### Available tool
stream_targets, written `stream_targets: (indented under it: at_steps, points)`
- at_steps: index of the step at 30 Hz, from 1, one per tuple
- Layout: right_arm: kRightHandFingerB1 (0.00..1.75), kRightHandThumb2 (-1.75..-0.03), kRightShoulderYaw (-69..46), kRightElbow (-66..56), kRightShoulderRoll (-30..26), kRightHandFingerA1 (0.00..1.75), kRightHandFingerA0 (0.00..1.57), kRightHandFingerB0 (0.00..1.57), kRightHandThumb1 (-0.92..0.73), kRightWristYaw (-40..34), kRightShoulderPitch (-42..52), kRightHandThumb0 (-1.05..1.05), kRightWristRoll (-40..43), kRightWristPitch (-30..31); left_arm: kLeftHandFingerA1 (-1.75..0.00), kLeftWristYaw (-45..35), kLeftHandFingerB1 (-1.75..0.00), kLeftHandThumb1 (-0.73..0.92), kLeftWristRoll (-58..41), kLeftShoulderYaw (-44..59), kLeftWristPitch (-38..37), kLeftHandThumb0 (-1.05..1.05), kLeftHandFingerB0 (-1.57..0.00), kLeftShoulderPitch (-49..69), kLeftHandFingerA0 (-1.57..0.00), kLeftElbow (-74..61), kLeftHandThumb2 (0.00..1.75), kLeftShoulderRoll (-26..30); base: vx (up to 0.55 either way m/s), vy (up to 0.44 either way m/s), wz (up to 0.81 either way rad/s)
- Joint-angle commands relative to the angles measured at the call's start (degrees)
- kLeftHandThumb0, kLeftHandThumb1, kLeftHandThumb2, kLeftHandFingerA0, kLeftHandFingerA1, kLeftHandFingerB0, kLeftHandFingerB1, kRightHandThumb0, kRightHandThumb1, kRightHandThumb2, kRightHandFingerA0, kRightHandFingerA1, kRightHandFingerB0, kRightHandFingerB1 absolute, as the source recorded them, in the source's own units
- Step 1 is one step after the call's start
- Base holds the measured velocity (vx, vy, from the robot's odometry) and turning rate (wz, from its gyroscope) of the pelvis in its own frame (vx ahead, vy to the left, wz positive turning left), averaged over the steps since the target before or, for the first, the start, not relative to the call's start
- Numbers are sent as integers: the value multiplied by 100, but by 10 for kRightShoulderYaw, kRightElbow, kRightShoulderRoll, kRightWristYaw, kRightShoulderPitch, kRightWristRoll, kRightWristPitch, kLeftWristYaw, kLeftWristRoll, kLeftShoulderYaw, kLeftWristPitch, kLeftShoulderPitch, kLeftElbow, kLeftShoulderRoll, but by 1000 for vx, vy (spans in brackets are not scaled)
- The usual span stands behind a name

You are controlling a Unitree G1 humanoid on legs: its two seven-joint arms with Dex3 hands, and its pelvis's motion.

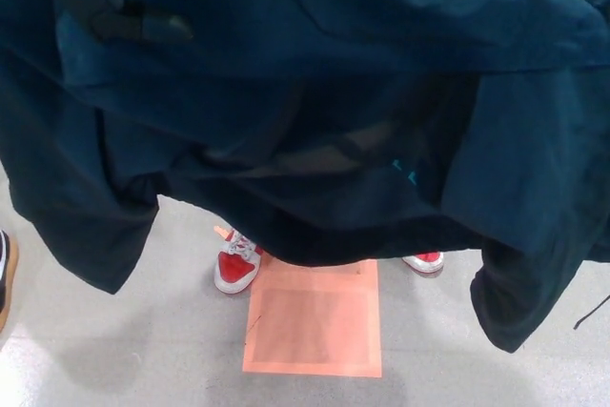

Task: A person hands a coat to the robot and the robot grabs it with both hands and holds it while the person wears the coat.

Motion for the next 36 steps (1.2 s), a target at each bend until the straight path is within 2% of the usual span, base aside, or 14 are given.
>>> stream_targets:
  at_steps: [1,4,5,10,19,22,23,24,25,27,30,32,33,36]
  points:
    - [18,-90,14,-69,-13,104,63,0,-50,45,40,-90,-5,15,-25,-38,-30,88,21,-10,27,-98,-26,19,-10,-10,68,-7,0,0,0]
    - [12,-90,18,-134,-29,88,52,3,-52,19,80,-96,-28,2,-35,-43,-41,69,26,-14,24,-97,-20,19,-9,-9,105,-10,0,0,0]
    - [32,-97,17,-149,-33,44,9,2,-55,14,89,-90,-31,-16,-37,-43,-42,69,27,-14,22,-97,-23,17,-9,-5,104,-10,0,0,0]
    - [15,-97,20,-185,-37,54,34,7,-58,2,112,-105,-42,-38,-40,-45,-42,68,27,-11,19,-99,-28,24,-14,0,103,-7,0,0,0]
    - [6,-99,44,-178,-31,9,5,9,-62,24,115,-103,-61,-31,-40,-62,-43,69,43,-17,29,-97,-31,31,-18,-10,102,-6,0,0,0]
    - [30,-93,43,-188,-30,42,2,9,-50,6,127,-84,-72,-13,-32,-60,-39,87,48,-19,26,-99,-59,31,-32,-5,67,-8,0,0,0]
    - [37,-68,43,-201,-33,44,38,26,-55,-29,140,-99,-95,-29,-105,-48,-83,89,62,-24,23,-102,-77,32,-44,-5,67,-7,0,0,0]
    - [37,-68,42,-205,-34,44,38,26,-55,-39,144,-99,-102,-33,-105,-45,-83,89,66,-25,22,-102,-77,33,-44,-5,67,-7,0,0,0]
    - [75,-86,19,-234,-31,125,87,72,-42,-155,191,-96,-145,-56,-160,-12,-133,85,74,-21,25,-95,-79,46,-87,-6,66,-13,0,0,0]
    - [116,-81,-7,-254,-25,139,120,91,-40,-342,251,-40,-215,-113,-140,49,-125,88,88,-12,21,-78,-72,69,-94,-14,67,-19,0,0,0]
    - [145,-63,-24,-225,-19,169,86,77,-63,-519,291,-45,-262,-174,-59,113,-59,89,110,-16,-19,-55,-82,85,-98,-9,67,-10,0,0,0]
    - [142,-60,-22,-211,-22,165,91,77,-65,-562,296,-40,-276,-186,-69,129,-62,87,117,-18,-24,-47,-83,89,-93,-7,65,-9,0,0,0]
    - [145,-62,-22,-199,-23,169,88,73,-70,-596,304,-36,-285,-189,-165,153,-137,83,122,-18,-33,-33,-64,96,-73,-3,67,-7,0,0,0]
    - [145,-64,-37,-190,-13,173,84,71,-78,-639,326,-37,-285,-159,-175,223,-156,83,137,-16,-54,-35,-57,117,-72,3,63,-3,0,0,0]
